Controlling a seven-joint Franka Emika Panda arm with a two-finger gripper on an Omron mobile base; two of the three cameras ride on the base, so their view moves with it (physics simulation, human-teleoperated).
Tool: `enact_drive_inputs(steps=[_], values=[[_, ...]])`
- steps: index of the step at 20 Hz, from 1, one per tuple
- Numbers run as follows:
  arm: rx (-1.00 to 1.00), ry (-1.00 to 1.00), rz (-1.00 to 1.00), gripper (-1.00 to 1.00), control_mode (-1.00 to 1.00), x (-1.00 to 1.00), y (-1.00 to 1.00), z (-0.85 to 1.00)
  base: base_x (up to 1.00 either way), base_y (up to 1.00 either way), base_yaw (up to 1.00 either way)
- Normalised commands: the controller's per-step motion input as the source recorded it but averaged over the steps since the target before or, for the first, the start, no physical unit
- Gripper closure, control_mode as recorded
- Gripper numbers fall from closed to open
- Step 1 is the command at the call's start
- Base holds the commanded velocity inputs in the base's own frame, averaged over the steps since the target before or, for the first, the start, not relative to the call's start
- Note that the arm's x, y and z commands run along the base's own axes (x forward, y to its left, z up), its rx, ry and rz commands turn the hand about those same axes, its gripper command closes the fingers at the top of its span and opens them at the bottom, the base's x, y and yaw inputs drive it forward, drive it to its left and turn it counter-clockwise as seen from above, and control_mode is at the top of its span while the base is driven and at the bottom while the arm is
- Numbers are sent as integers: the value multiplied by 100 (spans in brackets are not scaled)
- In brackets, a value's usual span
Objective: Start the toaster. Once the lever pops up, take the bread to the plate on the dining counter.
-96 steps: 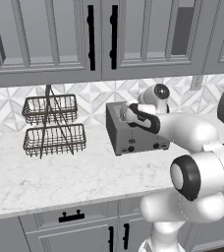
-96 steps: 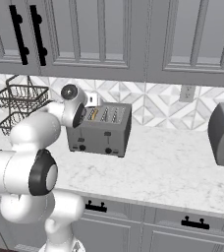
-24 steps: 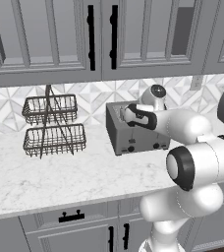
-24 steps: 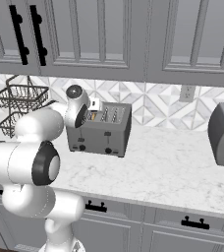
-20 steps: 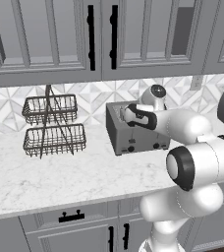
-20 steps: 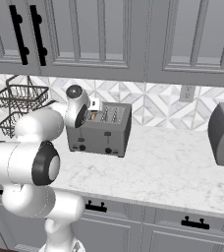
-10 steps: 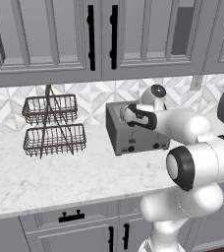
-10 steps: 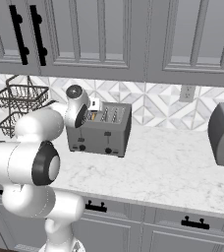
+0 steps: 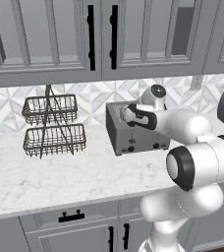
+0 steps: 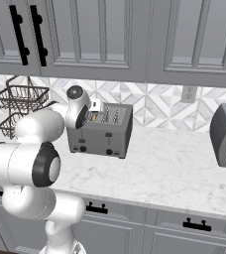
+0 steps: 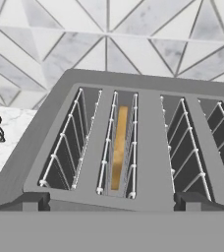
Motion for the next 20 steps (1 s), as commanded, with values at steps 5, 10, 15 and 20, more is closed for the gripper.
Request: enact_drive_inputs(steps=[5, 10, 15, 20], values=[[0, 0, 0, -100, -100, 0, 0, 0, 0, 0, 0], [0, 0, 0, -100, -100, 0, 0, 0, 0, 0, 0], [0, 0, 0, -100, -100, 0, 0, 0, 0, 0, 0], [0, 0, 0, -100, -100, 0, 0, 0, 0, 0, 0]])
